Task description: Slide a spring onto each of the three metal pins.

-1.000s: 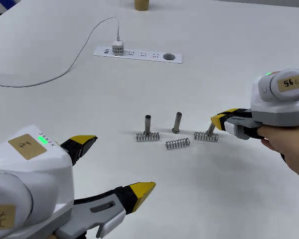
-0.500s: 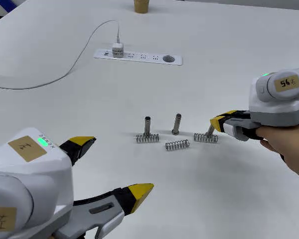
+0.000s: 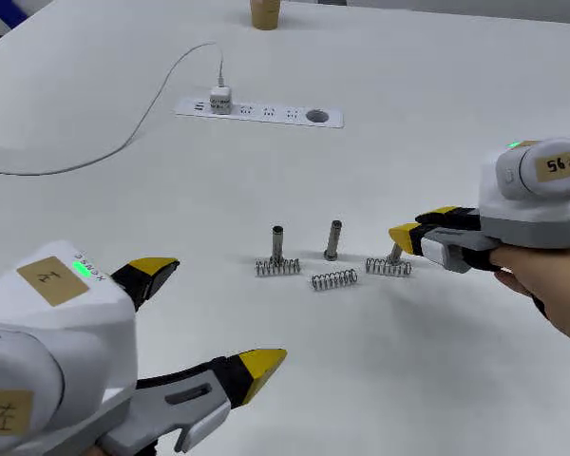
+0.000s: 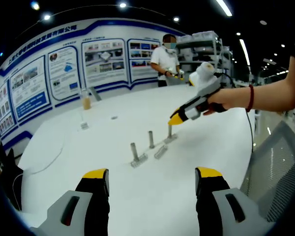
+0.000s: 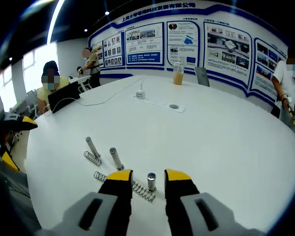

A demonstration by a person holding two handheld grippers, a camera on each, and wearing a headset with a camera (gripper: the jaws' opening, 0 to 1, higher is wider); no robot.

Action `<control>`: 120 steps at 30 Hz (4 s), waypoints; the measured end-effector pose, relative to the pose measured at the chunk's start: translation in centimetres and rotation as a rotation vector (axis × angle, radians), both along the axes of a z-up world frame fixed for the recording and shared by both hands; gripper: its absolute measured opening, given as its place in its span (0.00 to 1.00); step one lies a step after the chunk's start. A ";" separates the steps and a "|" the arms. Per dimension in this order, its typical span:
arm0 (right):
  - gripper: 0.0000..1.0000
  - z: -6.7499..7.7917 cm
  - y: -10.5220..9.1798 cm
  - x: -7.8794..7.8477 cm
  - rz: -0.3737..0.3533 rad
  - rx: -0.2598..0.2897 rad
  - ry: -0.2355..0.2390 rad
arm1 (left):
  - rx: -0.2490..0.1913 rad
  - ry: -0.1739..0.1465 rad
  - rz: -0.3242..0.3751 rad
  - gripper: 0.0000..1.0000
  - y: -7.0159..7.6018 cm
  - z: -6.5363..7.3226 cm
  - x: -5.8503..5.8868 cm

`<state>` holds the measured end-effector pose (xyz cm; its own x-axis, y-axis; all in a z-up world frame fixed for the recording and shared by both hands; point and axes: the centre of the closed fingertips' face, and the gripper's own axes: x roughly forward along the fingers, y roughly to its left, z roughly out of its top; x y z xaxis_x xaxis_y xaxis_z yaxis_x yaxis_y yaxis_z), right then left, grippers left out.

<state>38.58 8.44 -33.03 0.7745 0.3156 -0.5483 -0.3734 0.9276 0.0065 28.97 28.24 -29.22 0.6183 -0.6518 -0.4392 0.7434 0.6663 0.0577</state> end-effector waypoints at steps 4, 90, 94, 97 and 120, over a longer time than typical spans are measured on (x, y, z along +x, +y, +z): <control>0.32 0.7 0.1 -0.4 0.006 0.021 -0.022 | 0.000 -0.002 -0.004 0.70 0.1 0.0 0.4; 0.60 -2.5 2.8 -6.3 0.081 0.192 -0.020 | 0.148 0.094 -0.399 0.15 -4.8 -10.3 9.9; 0.60 -2.5 2.6 -6.4 0.076 0.191 -0.017 | 0.160 0.090 -0.410 0.14 -4.9 -10.5 9.8; 0.59 -2.5 2.5 -6.3 0.072 0.191 -0.017 | 0.161 0.089 -0.413 0.12 -4.9 -10.5 9.7; 0.54 -1.2 3.5 -6.4 0.065 0.248 -0.026 | 0.084 0.116 -0.373 0.10 -4.2 -9.7 7.5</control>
<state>32.18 11.91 -34.23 0.7608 0.4878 -0.4281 -0.4355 0.8728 0.2205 36.43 24.08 -38.89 0.2894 -0.7811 -0.5532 0.9382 0.3460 0.0022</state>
